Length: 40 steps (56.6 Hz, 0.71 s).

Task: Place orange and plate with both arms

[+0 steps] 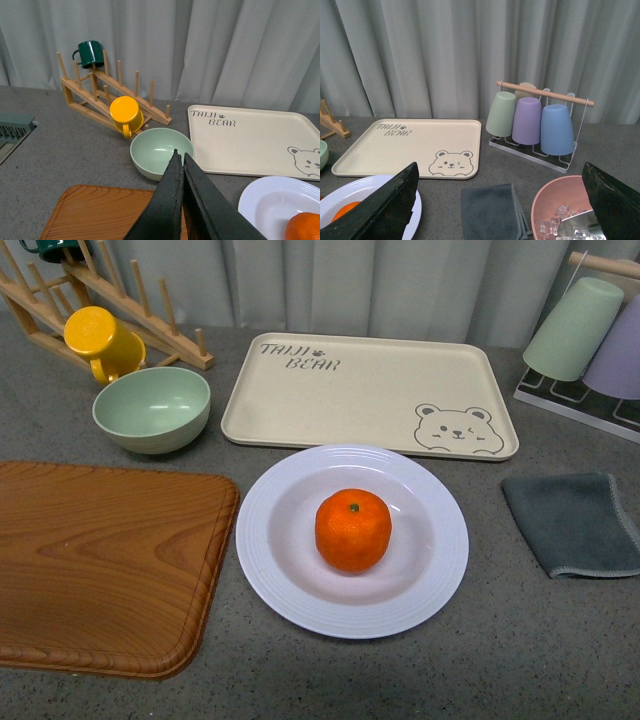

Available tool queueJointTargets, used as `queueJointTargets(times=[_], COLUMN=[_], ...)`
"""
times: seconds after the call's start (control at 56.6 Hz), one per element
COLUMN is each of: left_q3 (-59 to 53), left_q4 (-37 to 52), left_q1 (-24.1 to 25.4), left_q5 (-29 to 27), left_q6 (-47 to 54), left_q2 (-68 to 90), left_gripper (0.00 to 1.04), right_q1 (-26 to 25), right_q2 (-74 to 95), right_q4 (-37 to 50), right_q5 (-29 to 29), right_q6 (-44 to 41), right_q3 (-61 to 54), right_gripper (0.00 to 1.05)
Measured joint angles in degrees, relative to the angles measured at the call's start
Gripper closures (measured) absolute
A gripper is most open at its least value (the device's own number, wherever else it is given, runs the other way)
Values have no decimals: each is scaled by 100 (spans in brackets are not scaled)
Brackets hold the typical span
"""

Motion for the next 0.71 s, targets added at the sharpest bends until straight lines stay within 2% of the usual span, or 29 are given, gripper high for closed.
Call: queueJointTargets(times=[0.336, 0.389, 0.442, 0.512, 0.548, 0.565, 0.619, 0.654, 0.707], left_q3=[-278, -280, -282, -282, -282, -282, -284, -284, -284], left_q4=[-1340, -1593, -1856, -2111, -2214, -2277, -2481, -2634, -2761], left_q1=[501, 791, 1016, 1060, 1064, 1064, 1064, 1071, 1073], left_q5=[470, 901, 968, 997, 1008, 1010, 1021, 1021, 1021], left_q6=[20, 22, 22, 20, 22, 22, 22, 22, 22], left_q2=[-1641, -1937, -2240, -2522, -2634, -2706, -2916, -3093, -3233], left_gripper=[101, 101, 101, 101, 101, 101, 101, 101, 101], right_q1=[0, 0, 0, 4, 179, 299, 509, 570, 660], right_q2=[0, 0, 0, 7, 140, 284, 824, 1172, 1683], right_q4=[0, 0, 0, -4, -249, -334, -149, 107, 555], right_q5=[0, 0, 0, 33, 533, 1001, 1781, 1993, 1998], right_q6=[0, 0, 0, -2, -52, -74, -109, -133, -170], right_q3=[0, 0, 0, 0, 90, 142, 190, 192, 199], right_gripper=[9, 9, 9, 9, 9, 9, 9, 9, 9])
